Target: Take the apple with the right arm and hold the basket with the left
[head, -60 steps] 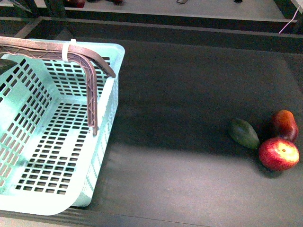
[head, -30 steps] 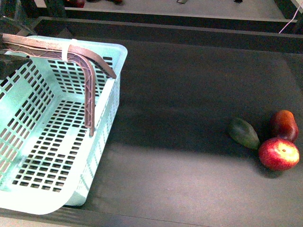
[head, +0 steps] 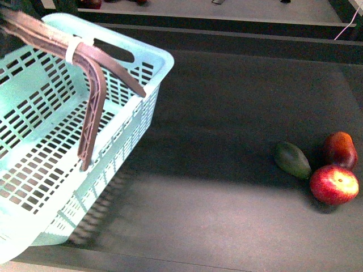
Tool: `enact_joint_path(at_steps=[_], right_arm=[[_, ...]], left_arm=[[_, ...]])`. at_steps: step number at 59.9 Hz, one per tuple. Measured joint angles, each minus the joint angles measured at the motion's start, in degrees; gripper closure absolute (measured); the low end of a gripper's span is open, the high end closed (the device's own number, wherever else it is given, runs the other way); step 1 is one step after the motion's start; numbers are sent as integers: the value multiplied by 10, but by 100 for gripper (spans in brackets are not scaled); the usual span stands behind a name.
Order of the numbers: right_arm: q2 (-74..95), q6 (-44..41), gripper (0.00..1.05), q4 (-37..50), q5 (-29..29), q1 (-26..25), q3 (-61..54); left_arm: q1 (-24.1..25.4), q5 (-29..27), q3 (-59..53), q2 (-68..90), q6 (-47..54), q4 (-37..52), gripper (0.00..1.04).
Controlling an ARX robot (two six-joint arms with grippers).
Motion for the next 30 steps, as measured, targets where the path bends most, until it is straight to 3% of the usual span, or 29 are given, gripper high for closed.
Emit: enact_joint_path(at_steps=[11, 30], right_arm=[[0, 0, 9, 0, 0, 0, 0], [0, 0, 9, 0, 0, 0, 0]], left_arm=[[-54, -3, 46, -39, 4, -34, 90], [-193, -8, 105, -56, 15, -73, 90]])
